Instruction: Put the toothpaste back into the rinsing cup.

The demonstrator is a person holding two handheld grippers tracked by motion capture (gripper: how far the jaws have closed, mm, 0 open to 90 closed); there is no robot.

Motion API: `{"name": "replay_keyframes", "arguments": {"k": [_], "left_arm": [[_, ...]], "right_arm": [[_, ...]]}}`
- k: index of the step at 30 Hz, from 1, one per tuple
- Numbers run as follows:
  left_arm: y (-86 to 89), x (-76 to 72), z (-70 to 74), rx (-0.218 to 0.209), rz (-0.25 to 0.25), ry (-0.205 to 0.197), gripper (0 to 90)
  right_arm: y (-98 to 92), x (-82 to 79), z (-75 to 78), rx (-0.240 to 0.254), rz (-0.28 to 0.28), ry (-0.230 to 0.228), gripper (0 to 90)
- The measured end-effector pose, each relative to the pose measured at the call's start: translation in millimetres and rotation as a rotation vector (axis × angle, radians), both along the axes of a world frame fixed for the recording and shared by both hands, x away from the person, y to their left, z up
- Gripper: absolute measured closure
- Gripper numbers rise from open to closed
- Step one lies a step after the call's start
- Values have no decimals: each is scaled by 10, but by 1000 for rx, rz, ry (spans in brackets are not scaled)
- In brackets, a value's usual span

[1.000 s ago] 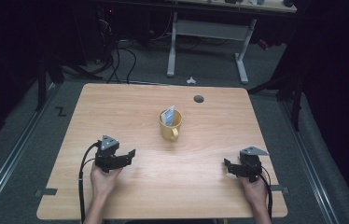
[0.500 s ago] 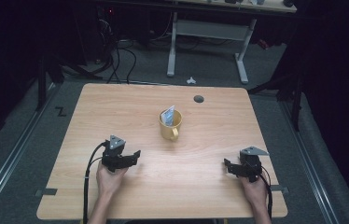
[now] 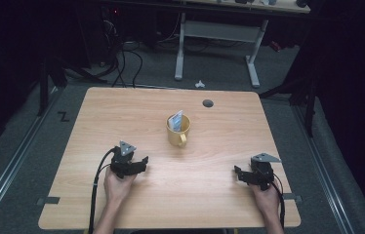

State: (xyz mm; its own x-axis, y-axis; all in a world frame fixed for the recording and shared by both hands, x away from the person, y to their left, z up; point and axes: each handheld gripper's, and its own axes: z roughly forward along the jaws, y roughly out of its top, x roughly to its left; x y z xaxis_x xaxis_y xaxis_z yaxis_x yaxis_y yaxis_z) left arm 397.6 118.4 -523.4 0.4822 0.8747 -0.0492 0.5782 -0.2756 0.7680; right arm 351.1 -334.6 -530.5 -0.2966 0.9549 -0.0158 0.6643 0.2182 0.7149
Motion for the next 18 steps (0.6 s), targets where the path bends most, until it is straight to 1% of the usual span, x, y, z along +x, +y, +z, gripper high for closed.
{"name": "replay_keyframes", "arguments": {"k": [3,6,10,14,18], "left_arm": [[-14,18,-15,-9,5,-1,291],[-21,39,-34,-8,10,5,292],[-22,62,-65,9,22,6,292],[-19,81,-82,8,32,8,293],[-21,97,-102,17,38,14,293]], "right_arm": [[-1,1,0,-1,1,-1,236],[0,0,0,0,0,0,236],[0,1,0,-1,1,-1,236],[0,0,0,0,0,0,236],[0,0,0,-1,1,-1,236]]}}
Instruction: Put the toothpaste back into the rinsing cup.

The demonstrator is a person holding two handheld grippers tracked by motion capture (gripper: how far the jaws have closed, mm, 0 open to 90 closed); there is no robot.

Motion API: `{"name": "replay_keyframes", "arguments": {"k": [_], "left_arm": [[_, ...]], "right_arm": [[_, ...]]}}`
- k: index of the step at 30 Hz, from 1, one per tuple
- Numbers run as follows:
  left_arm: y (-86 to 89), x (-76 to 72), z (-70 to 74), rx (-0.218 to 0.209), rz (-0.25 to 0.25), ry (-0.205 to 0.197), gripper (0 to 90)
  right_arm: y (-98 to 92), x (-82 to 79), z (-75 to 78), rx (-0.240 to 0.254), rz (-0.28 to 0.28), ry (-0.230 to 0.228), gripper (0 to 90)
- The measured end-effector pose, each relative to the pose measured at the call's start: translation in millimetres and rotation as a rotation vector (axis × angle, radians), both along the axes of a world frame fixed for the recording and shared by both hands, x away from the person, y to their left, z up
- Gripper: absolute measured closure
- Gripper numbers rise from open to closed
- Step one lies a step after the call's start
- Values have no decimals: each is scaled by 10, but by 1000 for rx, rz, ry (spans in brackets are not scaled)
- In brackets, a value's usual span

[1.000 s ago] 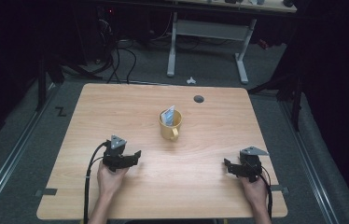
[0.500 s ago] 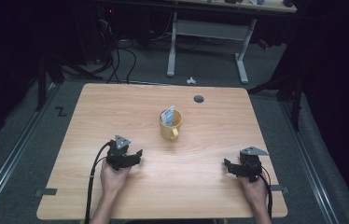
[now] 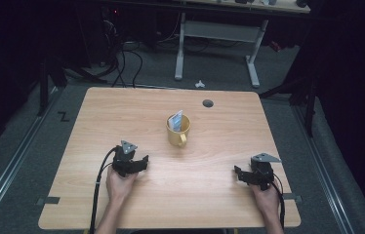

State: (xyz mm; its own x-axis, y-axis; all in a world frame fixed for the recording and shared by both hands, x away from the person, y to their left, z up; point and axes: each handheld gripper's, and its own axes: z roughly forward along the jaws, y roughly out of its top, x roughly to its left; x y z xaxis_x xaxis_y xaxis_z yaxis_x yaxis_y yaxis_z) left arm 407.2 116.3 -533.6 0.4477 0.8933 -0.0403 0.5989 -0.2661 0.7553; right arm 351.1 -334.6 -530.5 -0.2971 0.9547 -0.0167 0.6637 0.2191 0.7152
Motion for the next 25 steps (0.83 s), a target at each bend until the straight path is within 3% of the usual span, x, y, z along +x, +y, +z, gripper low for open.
{"name": "replay_keyframes", "arguments": {"k": [12,14,25], "left_arm": [[11,25,-17,5,26,11,292],[-27,8,-19,38,32,5,290],[-37,-1,-21,37,28,7,270]], "right_arm": [[1,-1,0,1,-1,1,236],[0,-1,0,0,0,0,236],[-3,-1,-1,0,1,-1,236]]}}
